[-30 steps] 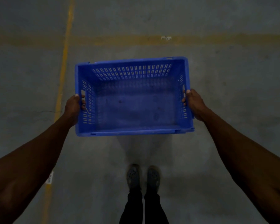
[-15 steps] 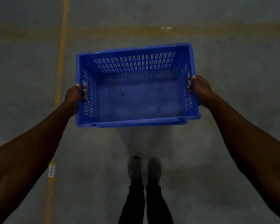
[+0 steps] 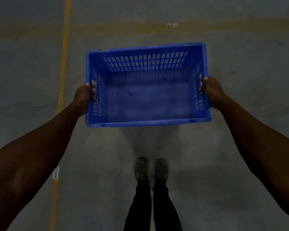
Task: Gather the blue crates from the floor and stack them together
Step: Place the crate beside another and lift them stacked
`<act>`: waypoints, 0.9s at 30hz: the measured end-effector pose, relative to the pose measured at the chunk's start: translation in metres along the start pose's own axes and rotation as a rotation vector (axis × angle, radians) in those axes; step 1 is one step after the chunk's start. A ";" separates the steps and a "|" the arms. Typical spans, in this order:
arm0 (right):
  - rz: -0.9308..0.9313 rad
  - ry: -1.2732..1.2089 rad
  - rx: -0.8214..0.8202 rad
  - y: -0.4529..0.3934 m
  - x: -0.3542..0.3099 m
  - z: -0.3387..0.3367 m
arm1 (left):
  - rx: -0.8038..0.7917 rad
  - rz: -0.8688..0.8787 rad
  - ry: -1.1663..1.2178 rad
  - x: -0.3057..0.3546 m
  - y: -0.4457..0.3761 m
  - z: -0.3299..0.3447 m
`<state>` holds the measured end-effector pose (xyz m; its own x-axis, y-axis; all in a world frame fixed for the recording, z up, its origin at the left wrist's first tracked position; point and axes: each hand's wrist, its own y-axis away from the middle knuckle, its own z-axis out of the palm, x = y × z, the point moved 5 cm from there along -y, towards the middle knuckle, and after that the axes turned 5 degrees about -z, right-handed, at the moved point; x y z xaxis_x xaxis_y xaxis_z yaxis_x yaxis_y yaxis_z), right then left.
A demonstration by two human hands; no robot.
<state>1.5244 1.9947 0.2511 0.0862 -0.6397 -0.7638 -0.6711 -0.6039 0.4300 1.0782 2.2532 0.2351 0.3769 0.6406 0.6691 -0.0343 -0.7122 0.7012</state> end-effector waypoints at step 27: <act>-0.019 0.030 0.019 -0.003 -0.005 0.004 | -0.024 0.068 0.019 0.001 -0.005 -0.007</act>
<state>1.5231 2.0021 0.2515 0.1210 -0.6424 -0.7568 -0.6828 -0.6072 0.4063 1.0723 2.2595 0.2339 0.3557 0.5960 0.7199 -0.0816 -0.7475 0.6592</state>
